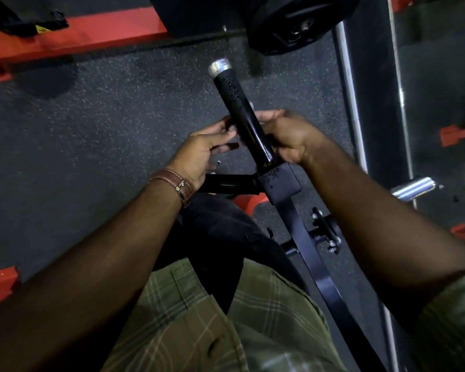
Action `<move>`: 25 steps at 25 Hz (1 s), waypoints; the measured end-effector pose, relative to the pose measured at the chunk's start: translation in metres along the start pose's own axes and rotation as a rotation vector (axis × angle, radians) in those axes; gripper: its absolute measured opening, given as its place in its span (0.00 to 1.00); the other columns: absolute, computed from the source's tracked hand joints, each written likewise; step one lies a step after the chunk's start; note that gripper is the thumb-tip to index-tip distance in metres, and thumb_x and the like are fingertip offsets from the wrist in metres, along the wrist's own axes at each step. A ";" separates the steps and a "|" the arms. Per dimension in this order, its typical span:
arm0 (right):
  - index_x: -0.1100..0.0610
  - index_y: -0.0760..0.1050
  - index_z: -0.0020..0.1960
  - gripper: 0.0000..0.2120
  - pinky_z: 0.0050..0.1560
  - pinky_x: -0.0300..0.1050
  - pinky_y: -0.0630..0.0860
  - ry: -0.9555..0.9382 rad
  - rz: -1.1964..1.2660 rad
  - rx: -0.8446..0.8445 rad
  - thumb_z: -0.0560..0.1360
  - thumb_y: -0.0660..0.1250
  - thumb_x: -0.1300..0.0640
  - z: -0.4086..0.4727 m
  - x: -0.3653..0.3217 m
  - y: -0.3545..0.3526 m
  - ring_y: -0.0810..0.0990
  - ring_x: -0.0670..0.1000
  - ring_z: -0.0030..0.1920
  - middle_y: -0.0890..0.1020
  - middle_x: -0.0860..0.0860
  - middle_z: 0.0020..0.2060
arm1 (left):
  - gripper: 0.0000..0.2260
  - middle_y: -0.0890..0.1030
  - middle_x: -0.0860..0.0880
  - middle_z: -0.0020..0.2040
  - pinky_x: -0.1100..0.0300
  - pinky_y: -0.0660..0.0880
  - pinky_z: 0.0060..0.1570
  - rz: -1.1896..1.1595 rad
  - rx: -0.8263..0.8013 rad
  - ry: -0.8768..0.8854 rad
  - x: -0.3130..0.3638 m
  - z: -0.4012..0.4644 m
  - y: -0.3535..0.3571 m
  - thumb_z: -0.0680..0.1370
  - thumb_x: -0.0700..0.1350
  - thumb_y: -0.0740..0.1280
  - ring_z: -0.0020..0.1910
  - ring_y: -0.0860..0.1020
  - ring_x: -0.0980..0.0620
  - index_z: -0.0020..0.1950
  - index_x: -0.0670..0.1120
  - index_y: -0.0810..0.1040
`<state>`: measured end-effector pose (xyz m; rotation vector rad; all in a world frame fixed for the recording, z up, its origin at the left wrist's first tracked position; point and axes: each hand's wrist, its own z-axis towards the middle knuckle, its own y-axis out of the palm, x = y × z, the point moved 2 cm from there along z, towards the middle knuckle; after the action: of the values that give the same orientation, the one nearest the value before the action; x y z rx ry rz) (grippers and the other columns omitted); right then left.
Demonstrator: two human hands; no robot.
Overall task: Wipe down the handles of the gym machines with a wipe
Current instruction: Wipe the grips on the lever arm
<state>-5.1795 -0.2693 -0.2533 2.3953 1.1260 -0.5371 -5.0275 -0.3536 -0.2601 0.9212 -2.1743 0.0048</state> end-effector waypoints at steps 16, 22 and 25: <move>0.56 0.86 0.46 0.06 0.33 0.42 0.74 -1.053 -1.155 0.396 0.71 0.77 0.55 -0.038 -0.032 0.029 0.80 0.52 0.35 0.82 0.53 0.37 | 0.35 0.70 0.40 0.73 0.66 0.78 0.51 0.022 -0.099 0.063 -0.014 0.013 0.003 0.69 0.24 0.66 0.56 0.80 0.49 0.76 0.38 0.66; 0.61 0.76 0.55 0.09 0.40 0.49 0.71 -0.594 -1.790 0.421 0.77 0.66 0.58 -0.055 -0.013 0.053 0.81 0.63 0.47 0.80 0.60 0.50 | 0.35 0.76 0.43 0.66 0.68 0.76 0.42 -0.003 -0.104 0.119 -0.010 0.003 0.002 0.68 0.18 0.58 0.53 0.78 0.54 0.71 0.43 0.71; 0.61 0.77 0.53 0.07 0.40 0.52 0.73 -0.639 -1.759 0.307 0.77 0.66 0.60 -0.063 -0.018 0.057 0.80 0.63 0.48 0.79 0.60 0.49 | 0.35 0.77 0.42 0.65 0.67 0.76 0.42 -0.004 -0.089 0.127 -0.013 0.006 0.000 0.67 0.18 0.59 0.50 0.80 0.54 0.71 0.40 0.72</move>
<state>-5.1350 -0.2794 -0.1788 0.5528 2.5610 -1.8093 -5.0260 -0.3472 -0.2730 0.8522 -2.0383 -0.0341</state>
